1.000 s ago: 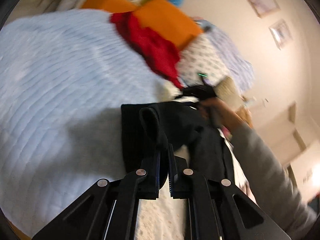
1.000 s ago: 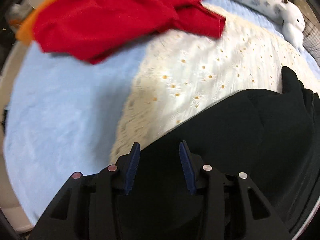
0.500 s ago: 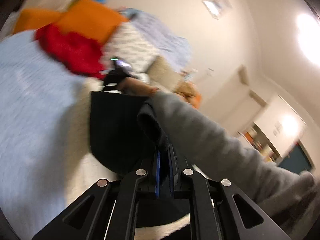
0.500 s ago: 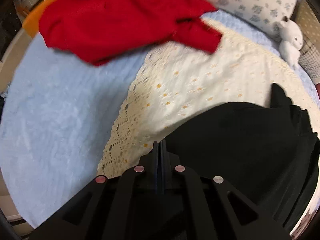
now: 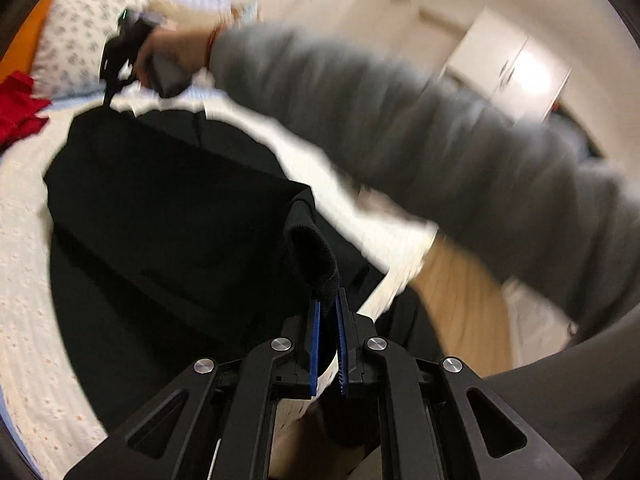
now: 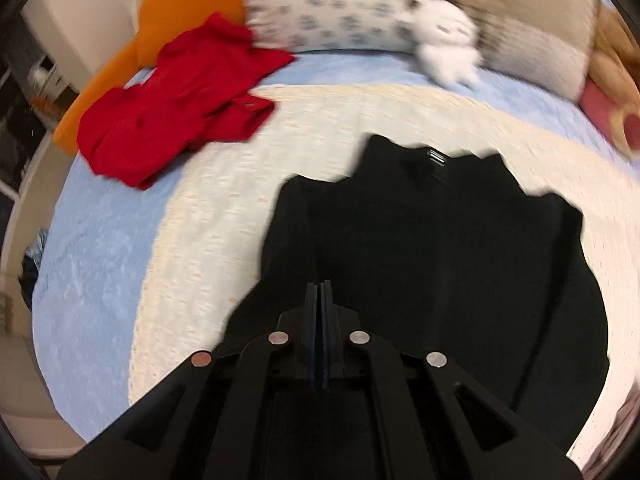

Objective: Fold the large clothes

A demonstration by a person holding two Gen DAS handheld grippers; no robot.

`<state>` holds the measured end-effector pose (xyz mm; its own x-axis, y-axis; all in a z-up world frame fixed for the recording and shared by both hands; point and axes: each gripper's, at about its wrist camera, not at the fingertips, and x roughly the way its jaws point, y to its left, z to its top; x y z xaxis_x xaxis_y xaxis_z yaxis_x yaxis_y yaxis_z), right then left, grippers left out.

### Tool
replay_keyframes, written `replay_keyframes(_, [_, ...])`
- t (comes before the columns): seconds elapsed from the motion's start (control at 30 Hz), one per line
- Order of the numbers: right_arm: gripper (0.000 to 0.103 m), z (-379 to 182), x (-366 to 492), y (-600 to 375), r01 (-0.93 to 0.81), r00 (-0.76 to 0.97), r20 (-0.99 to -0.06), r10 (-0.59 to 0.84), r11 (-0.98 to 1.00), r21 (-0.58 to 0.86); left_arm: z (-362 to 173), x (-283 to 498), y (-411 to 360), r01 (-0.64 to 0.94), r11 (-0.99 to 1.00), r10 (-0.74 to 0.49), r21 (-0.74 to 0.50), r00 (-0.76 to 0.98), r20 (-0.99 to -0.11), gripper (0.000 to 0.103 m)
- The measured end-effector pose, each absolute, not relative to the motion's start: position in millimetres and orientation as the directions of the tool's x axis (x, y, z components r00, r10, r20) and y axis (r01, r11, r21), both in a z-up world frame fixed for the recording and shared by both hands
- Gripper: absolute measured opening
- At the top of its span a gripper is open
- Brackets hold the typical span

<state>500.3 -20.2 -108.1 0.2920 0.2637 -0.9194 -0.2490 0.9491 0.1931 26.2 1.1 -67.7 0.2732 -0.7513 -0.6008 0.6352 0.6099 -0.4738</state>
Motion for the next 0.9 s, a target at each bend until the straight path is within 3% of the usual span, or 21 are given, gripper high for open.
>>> replay_keyframes(0.17, [0.002,-152,493,-71,-0.199,0.270,-0.907,0.322,0.941,0.275,-122,31,-49,0.631,0.665,-0.636,-0.401,0.196,-0.746,0.013])
replay_keyframes(0.2, [0.006,-165,492,-75,-0.198,0.272,-0.900,0.339,0.935,0.293,-134,29,-60,0.633,0.669,-0.610,-0.389,0.169,-0.774,0.015])
replay_keyframes(0.23, [0.008,-173,490,-73,-0.201,0.270,-0.903,0.334,0.937,0.287,-142,28,-65,0.633,0.670,-0.599,-0.388,0.152,-0.786,0.025])
replay_keyframes(0.27, [0.011,-180,488,-71,-0.211,0.261,-0.910,0.322,0.939,0.271,-146,28,-68,0.627,0.681,-0.584,-0.378,0.152,-0.798,0.045])
replay_keyframes(0.3, [0.030,-187,484,-67,-0.235,0.247,-0.921,0.302,0.941,0.246,-149,28,-67,0.608,0.715,-0.548,-0.346,0.180,-0.817,0.056])
replay_keyframes(0.33, [0.055,-188,479,-63,-0.256,0.245,-0.925,0.290,0.940,0.226,-148,28,-62,0.593,0.736,-0.532,-0.325,0.212,-0.820,0.064])
replay_keyframes(0.4, [0.057,-179,464,-60,-0.314,0.293,-0.917,0.271,0.933,0.175,-129,35,-45,0.554,0.756,-0.553,-0.349,0.256,-0.793,0.068])
replay_keyframes(0.47, [0.057,-154,438,-61,-0.396,0.342,-0.899,0.274,0.909,0.127,-111,39,-19,0.500,0.762,-0.595,-0.411,0.292,-0.749,0.084])
replay_keyframes(0.57, [0.064,-120,391,-72,-0.462,0.372,-0.869,0.326,0.877,0.131,-85,59,34,0.388,0.835,-0.540,-0.391,0.437,-0.720,0.088])
replay_keyframes(0.63, [0.073,-97,343,-89,-0.515,0.375,-0.839,0.395,0.841,0.166,-85,80,63,0.283,0.898,-0.438,-0.338,0.498,-0.748,0.088])
replay_keyframes(0.7, [0.073,-82,288,-108,-0.556,0.368,-0.807,0.461,0.805,0.207,-100,96,89,0.168,0.942,-0.334,-0.289,0.521,-0.786,0.088])
replay_keyframes(0.8, [0.075,-81,210,-132,-0.591,0.349,-0.765,0.541,0.760,0.269,-139,103,113,0.043,0.979,-0.195,-0.198,0.470,-0.861,0.088])
replay_keyframes(0.9, [0.075,-104,148,-128,-0.627,0.300,-0.791,0.533,0.735,0.258,-179,102,106,-0.020,0.979,-0.179,-0.202,0.389,-0.904,0.086])
